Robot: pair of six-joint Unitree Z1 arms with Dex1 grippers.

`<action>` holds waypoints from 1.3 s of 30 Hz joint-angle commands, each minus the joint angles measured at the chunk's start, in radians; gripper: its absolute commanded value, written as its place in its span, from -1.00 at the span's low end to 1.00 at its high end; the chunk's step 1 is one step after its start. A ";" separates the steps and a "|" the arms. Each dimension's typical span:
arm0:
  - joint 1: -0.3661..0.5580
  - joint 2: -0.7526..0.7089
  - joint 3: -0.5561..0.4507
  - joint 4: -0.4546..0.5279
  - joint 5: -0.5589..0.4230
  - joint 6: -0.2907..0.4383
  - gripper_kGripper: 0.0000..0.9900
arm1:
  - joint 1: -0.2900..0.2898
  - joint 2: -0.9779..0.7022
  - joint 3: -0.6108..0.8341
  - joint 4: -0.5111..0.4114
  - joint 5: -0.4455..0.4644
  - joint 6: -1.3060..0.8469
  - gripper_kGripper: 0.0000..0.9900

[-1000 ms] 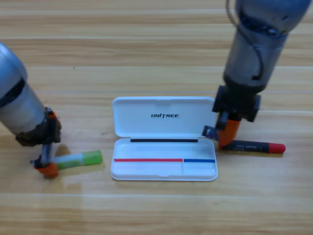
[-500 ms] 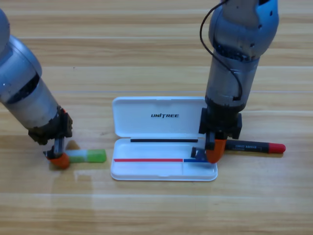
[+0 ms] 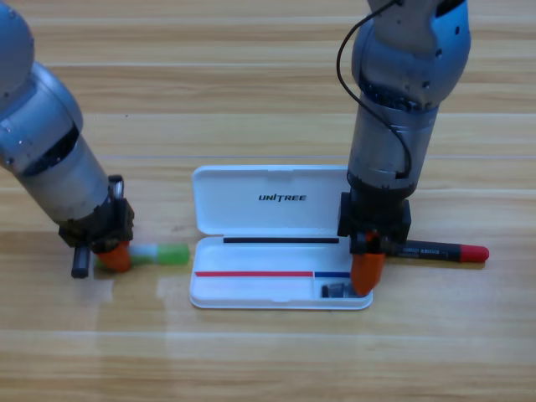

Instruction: Clean up eraser and pencils

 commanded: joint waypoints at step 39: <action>-0.294 0.078 -0.449 0.456 -0.016 -0.108 -1.00 | -0.242 0.022 0.184 -0.194 -0.108 -0.209 0.73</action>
